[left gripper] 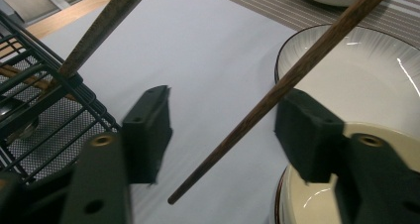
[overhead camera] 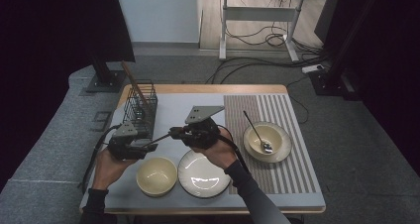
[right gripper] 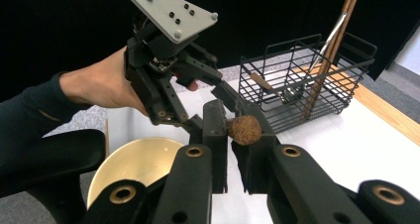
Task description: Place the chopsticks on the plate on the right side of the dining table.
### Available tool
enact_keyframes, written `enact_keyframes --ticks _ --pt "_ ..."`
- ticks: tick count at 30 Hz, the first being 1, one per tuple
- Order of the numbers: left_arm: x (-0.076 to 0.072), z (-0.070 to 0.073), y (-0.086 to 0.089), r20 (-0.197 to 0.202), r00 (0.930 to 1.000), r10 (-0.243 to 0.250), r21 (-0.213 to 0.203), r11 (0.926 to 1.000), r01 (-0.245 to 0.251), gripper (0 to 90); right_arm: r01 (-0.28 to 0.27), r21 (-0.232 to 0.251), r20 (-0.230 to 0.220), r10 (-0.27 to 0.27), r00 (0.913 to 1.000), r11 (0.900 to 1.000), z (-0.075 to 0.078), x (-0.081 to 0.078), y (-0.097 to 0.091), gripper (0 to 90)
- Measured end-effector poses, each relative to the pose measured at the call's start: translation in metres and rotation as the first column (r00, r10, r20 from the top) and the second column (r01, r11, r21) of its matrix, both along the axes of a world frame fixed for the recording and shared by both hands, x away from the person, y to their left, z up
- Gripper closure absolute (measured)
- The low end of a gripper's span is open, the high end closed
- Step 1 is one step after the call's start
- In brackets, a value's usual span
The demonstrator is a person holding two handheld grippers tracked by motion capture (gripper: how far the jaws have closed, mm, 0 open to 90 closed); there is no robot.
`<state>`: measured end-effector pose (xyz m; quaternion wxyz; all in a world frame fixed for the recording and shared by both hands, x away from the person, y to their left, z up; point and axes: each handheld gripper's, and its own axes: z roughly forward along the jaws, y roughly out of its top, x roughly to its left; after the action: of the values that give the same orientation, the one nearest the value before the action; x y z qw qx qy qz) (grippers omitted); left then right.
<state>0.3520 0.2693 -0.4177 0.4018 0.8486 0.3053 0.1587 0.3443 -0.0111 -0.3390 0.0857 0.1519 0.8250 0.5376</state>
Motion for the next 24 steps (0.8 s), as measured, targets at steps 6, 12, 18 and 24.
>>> enact_keyframes --ticks 6,12,18,24 --pt "-0.0001 0.0002 -0.0011 -0.006 0.999 -0.044 -0.019 0.9988 0.044 56.3 -0.007 -0.001 -0.002 0.007 1.0 1.0 -0.0003 -0.0002 0.0034 83.2" --pt "-0.0009 0.0003 -0.0026 -0.008 0.9968 -0.079 -0.015 0.9968 0.079 68.2 -0.005 -0.003 -0.003 0.005 1.0 1.0 -0.0002 0.0002 0.0047 83.2" --pt "-0.0022 0.0003 -0.0062 0.011 0.995 -0.099 0.02 0.9949 0.099 73.0 0.0 -0.003 -0.007 0.0 1.0 1.0 -0.0002 0.0025 0.0048 83.1" --pt "-0.0043 0.0012 -0.0049 0.027 0.9914 -0.128 0.024 0.9915 0.128 76.1 0.02 0.011 -0.019 -0.02 0.9996 0.9997 0.0003 0.0082 0.0022 80.9"
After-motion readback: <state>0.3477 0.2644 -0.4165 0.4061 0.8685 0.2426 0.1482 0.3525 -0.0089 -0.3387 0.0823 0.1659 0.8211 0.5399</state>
